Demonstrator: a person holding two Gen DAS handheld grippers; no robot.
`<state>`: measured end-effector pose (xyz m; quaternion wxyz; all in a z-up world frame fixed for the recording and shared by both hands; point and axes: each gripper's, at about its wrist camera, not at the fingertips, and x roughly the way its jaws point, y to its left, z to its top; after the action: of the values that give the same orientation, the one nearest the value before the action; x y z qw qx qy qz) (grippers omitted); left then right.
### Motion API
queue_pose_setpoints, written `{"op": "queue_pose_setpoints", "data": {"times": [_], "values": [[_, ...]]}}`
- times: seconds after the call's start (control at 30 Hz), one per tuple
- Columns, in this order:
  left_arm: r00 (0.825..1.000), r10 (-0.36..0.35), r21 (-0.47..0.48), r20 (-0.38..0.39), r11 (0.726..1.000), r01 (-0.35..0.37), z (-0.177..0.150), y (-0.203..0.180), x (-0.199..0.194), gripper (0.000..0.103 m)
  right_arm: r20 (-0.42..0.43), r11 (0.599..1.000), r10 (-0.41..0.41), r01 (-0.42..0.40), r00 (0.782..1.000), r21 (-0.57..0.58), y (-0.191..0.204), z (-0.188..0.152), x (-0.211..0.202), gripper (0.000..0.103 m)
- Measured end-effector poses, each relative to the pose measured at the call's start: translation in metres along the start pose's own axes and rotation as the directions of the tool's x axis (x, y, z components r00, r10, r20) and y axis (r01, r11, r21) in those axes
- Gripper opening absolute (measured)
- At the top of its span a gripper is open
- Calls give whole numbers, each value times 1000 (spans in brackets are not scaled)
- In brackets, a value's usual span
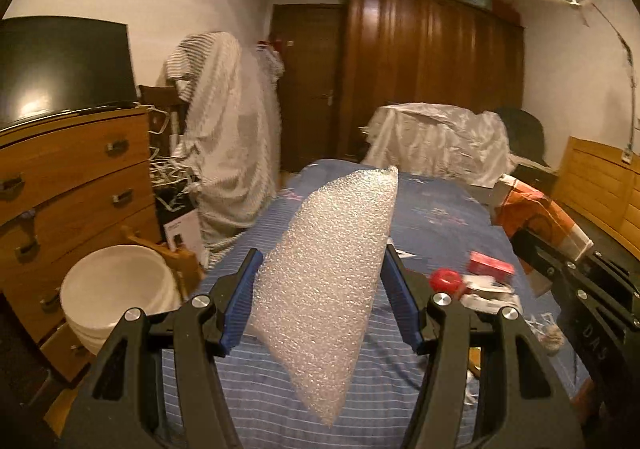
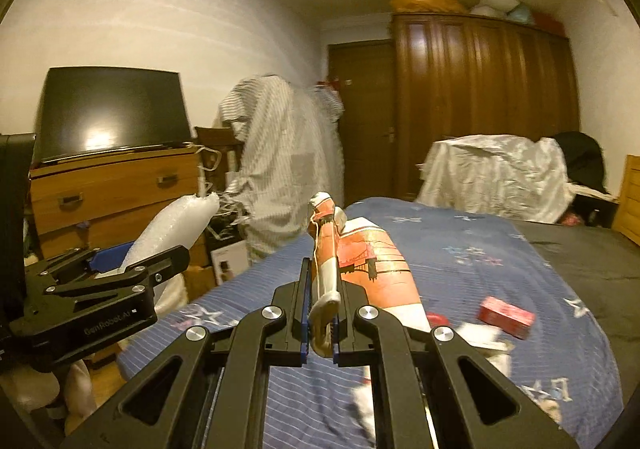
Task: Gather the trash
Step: 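Carry the bubble wrap and paper cup with both tools over the white bucket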
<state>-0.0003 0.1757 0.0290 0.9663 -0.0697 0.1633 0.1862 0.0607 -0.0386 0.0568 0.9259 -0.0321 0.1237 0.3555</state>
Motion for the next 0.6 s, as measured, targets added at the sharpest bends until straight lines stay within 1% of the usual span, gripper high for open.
{"op": "queue_pose_setpoints", "data": {"times": [0.17,0.33,0.4,0.47,0.6], "values": [[997,74,-43,-6,996,-74,13,46,8,58,-18,996,82,-83,996,-37,52,26,42,8],[987,158,-79,-26,984,-160,24,98,15,58,-64,981,181,-185,981,-61,113,51,92,8],[982,188,-88,-36,978,-190,26,117,16,58,-88,971,220,-228,971,-79,140,58,112,8],[973,224,-99,-50,969,-228,29,142,17,58,-115,959,257,-268,959,-90,167,66,135,8],[957,278,-132,-83,949,-287,29,187,21,58,-185,928,329,-353,926,-115,225,81,179,8]]}}
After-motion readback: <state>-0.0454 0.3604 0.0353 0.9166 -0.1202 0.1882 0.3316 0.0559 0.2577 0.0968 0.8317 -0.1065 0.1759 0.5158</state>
